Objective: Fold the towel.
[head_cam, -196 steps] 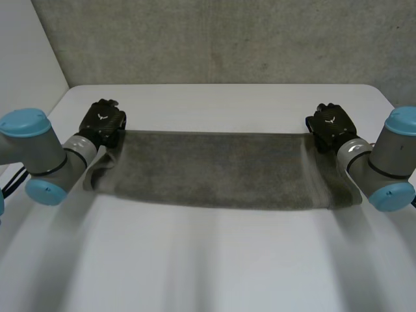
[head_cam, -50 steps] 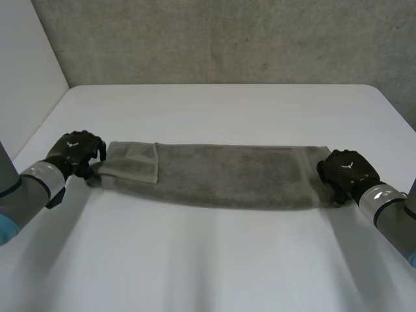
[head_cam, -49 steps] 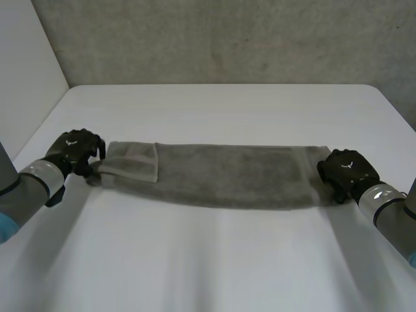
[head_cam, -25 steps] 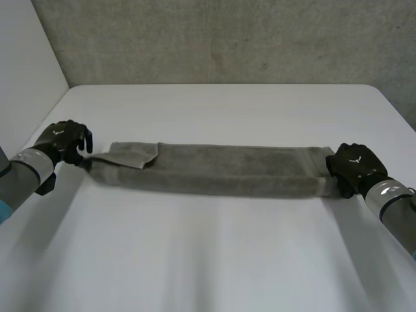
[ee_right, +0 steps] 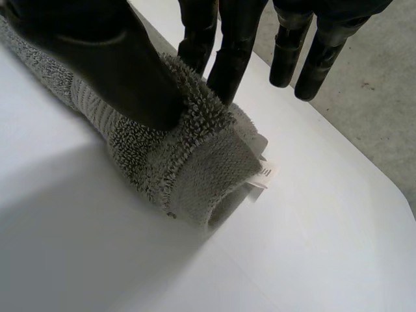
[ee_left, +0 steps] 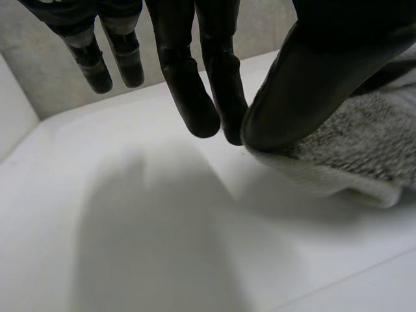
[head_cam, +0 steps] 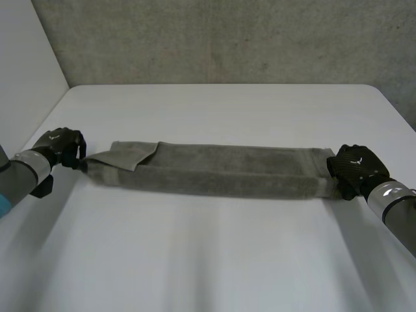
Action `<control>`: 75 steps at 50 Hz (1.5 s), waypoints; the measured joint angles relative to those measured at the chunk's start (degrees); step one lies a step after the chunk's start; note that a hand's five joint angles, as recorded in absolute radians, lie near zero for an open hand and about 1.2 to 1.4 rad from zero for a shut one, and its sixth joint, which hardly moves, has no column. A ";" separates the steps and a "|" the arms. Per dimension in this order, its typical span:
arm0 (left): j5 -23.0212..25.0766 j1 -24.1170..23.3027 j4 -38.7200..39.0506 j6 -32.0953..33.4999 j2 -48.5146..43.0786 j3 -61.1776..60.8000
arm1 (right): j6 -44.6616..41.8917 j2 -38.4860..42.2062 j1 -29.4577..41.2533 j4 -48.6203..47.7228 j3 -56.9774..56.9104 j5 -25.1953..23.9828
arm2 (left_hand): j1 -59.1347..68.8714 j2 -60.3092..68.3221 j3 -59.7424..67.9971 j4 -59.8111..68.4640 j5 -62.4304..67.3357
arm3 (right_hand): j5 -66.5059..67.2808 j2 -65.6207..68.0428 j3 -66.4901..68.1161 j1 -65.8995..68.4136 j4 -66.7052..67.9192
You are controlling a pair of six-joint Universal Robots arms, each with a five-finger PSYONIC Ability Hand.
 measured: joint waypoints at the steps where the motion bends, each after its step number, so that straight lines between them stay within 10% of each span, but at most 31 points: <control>1: 0.50 0.00 -0.47 -0.54 0.12 0.12 | -0.15 -0.21 -0.04 0.11 0.08 -0.05 | 0.00 0.44 0.00 0.00 0.38 | 0.00 0.00 0.00 0.00 0.00; 15: 14.68 0.47 -7.64 -11.39 8.45 -0.73 | 1.96 -11.11 -1.17 2.03 0.14 -3.60 | 0.00 1.19 0.00 0.00 1.10 | 0.00 0.00 0.00 0.00 0.00; 31: 15.01 2.30 -7.65 -11.91 9.04 -3.15 | 6.81 -10.32 -1.33 2.47 -0.95 -4.38 | 0.00 1.19 0.00 0.00 1.10 | 0.00 0.39 0.00 0.00 0.00; 47: 13.68 3.47 -11.27 1.67 3.75 -4.35 | -3.51 -5.93 -3.58 2.57 -0.77 -3.79 | 0.00 1.18 0.00 0.00 1.10 | 0.00 0.39 0.00 0.00 0.00; 54: 12.92 2.90 -11.24 1.98 4.70 -3.89 | -3.21 -6.11 -3.22 2.60 -0.47 -3.79 | -34.32 -37.03 0.00 0.00 -33.72 | 0.00 0.39 0.00 0.00 0.00; 75: 12.64 -5.98 -6.93 1.75 4.97 -4.66 | -3.11 -6.17 -3.02 2.66 0.25 -3.76 | -47.26 -51.11 0.00 0.00 -49.46 | 0.00 0.59 0.00 0.00 0.00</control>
